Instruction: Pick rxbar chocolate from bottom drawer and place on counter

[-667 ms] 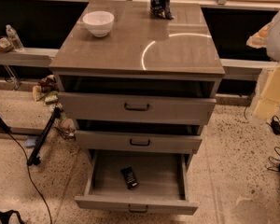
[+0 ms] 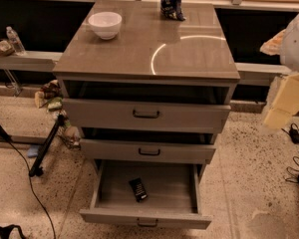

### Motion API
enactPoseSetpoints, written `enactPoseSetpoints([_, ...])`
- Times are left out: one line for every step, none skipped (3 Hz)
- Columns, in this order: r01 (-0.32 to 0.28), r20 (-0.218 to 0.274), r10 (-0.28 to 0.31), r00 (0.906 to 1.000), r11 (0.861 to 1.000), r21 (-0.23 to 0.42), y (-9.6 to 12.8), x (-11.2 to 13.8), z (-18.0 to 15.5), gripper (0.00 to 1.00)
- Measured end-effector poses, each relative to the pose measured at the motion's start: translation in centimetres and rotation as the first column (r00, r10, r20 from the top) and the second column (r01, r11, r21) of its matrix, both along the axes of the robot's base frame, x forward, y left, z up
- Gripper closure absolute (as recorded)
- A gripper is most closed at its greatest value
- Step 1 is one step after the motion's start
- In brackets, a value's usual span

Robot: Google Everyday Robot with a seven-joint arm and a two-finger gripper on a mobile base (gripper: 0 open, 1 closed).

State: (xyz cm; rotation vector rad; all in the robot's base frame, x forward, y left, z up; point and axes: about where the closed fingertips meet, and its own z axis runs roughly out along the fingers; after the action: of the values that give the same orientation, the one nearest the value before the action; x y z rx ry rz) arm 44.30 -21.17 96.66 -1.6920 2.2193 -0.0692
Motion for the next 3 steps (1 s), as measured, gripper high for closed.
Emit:
enactPoseSetpoints([0.025,-0.006,-0.025,0.9997,0.995,0.097,1.9,1.5,-4.0,0.0])
enactPoseSetpoints([0.047,-0.005,-0.047,0.9989,0.988,0.144,4.3,2.8,-8.5,0.0])
enactPoseSetpoints([0.045,0.008,-0.047,0.9989,0.989,0.139,6.7,3.9,-13.6,0.0])
